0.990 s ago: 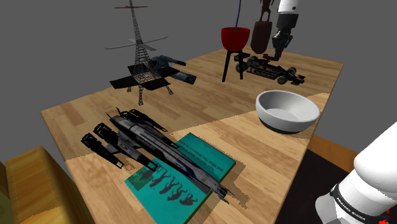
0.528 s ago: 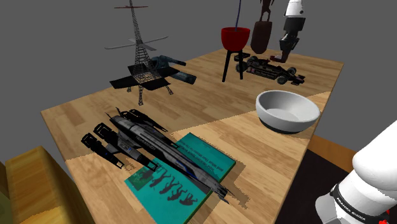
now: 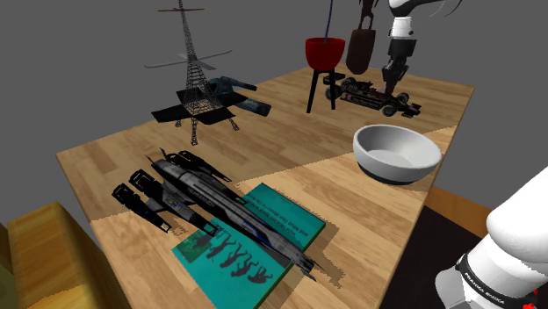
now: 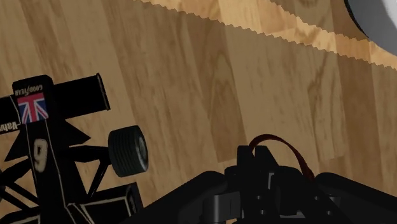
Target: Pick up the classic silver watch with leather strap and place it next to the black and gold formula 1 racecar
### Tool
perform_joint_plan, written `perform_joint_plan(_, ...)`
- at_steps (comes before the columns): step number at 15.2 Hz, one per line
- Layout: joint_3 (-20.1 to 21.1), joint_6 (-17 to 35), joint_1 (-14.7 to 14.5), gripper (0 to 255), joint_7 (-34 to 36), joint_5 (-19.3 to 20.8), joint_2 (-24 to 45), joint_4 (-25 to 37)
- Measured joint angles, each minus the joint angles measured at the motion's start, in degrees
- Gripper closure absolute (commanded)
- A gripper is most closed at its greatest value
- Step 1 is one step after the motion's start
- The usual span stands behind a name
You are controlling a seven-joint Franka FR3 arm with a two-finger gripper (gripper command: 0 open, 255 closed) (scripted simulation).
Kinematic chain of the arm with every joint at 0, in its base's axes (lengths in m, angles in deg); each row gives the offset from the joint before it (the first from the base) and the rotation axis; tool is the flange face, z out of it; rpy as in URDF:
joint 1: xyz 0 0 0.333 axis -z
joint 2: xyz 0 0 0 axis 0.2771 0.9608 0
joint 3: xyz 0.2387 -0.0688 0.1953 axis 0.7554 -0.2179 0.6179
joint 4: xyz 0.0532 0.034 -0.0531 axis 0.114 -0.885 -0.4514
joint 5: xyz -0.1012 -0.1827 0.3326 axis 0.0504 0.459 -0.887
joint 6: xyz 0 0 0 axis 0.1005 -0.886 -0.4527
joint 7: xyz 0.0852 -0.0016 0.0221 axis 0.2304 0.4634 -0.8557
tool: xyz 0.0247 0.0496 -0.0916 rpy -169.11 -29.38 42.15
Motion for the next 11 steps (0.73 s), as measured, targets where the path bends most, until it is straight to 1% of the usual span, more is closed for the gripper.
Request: perform_joint_plan(11,0.0,8.3,0.0,255,-0.4,-0.1,0.4,-8.0)
